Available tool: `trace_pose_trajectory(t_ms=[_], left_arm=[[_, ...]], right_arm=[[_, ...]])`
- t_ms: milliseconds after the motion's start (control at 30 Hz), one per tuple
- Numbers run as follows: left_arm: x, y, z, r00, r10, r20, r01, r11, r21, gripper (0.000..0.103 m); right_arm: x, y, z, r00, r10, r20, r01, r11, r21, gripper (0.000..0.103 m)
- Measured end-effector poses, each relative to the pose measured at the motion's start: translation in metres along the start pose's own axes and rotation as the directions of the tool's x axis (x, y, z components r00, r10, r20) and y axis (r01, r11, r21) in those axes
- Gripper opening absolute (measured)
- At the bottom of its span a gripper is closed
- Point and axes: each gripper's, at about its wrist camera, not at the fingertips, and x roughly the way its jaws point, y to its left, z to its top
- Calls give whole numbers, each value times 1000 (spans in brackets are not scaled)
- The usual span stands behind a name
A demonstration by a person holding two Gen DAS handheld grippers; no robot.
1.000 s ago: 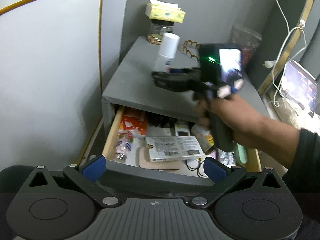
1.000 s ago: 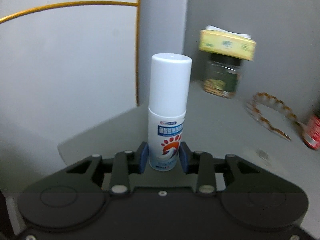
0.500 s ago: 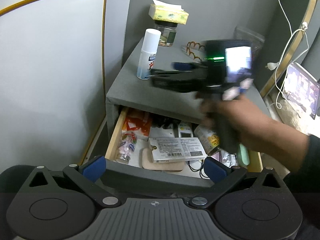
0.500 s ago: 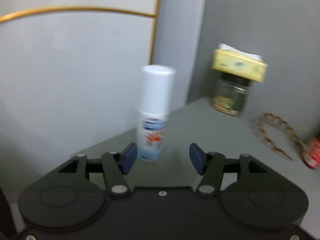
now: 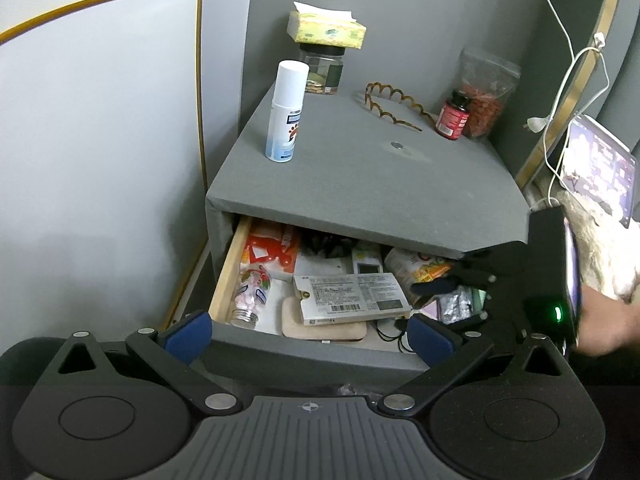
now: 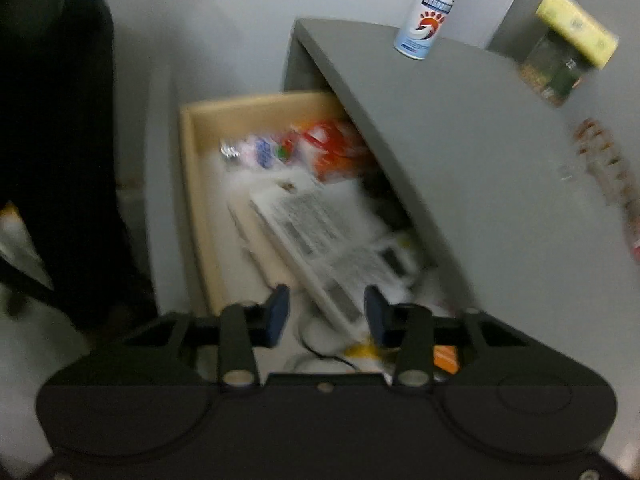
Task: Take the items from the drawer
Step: 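Reach the right tool into the drawer and grasp the striped medicine box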
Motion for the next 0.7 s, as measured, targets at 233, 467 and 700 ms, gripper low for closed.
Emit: trace_pose_trajectory(t_ms=[233,467,700], left_arm=[[0,0,0,1000,-8,-9,8,1000,-4,103],[-1,2,2,1000,-19,-4,18,1000,-19,103],[-3,3,3,998,-55,-6,55,997,-56,103]], right_arm=[[13,3,13,995,34,-93,-32,999,26,45],[32,-17,1,985,104,-136,-70,970,234,43],[26,-16,-9,960,228,-164,-150,910,387,36]])
